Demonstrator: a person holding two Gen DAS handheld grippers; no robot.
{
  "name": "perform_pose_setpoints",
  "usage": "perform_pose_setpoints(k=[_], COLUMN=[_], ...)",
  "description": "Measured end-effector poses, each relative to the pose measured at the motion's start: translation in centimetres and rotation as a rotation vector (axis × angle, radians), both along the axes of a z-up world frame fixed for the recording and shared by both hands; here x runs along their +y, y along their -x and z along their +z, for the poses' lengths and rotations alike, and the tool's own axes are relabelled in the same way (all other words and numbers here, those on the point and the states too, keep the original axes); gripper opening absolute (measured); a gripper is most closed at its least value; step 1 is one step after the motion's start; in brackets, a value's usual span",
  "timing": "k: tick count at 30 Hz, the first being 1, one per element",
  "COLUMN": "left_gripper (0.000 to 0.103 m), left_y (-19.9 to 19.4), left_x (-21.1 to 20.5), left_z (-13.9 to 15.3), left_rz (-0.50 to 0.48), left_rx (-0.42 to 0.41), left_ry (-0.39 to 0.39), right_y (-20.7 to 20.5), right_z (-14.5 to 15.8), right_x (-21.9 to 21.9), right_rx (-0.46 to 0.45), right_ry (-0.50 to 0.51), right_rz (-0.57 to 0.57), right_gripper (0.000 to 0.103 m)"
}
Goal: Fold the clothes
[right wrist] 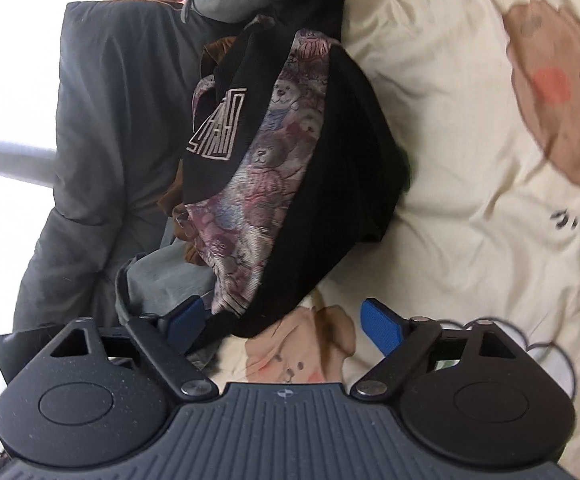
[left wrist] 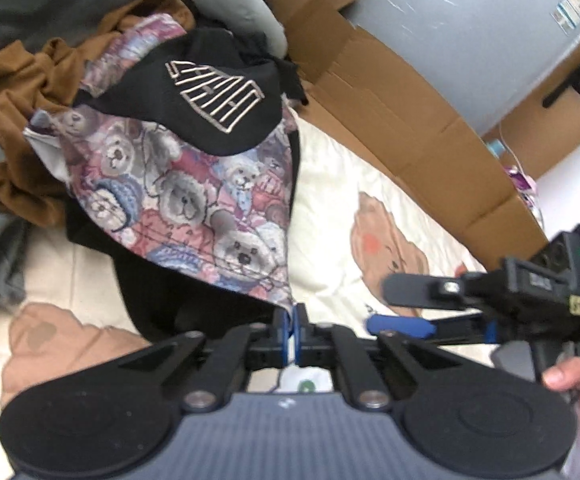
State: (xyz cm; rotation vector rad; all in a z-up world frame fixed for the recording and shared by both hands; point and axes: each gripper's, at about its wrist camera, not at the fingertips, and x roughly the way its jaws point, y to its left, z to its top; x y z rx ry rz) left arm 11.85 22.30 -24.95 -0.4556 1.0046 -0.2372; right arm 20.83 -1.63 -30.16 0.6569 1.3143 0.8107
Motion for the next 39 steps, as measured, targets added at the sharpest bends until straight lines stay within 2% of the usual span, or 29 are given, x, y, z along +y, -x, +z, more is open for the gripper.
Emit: perform_pose_setpoints(k=[8,15,20,24,25,28,32,39], left_gripper=[0.002,0.002,0.002,0.002,0.002,0.003,0.005,0.016], left_y=[0.3,1.3,0.8,0.6,0.5,0.4,0.7,1.0], left_x=[-1.7,-3.3,-3.5,-3.7,-3.7,-3.6,-2.6,0.9], left_z=[0.5,0.5,1.4,2.0,2.0,1.9,1.9,2.2], left_rz=[-0.063,-0.106,-0.119,-0.149,-0.152,-0.162,-0.153,-0.089], left_rx=[-0.001,0.005,0.019,0.026,0.032,0.055,0.079,0.094], left_ry=[0.051,0.077,0.11,0.103,0.098,0.091,0.03,-0.058], right_y=[0.6,0.9,1.2,1.4,1.4,1.3,1.0,0.0], right_z=[-2.4,-4.2,-5.1,-5.6,-5.4,-4.8,-4.8,-3.6], right_x=[1.0,1.6,1.3,1.4,1.5,1.2,0.1,-2.5], right_rx=[0.13,0.251,0.308,0.33,0.32,0.267,0.241,0.152], right_ry=[-0.053,-0.111,-0.12,-0.134,-0.128,-0.085,-0.019,0.063], right_rz=[-0.03,-0.083,-0.132,-0.139,-0.132,-0.106,-0.128,-0.163], right_gripper=[0.076,0.055,0.049,0.006,0.003,0.001,0.001,0.001])
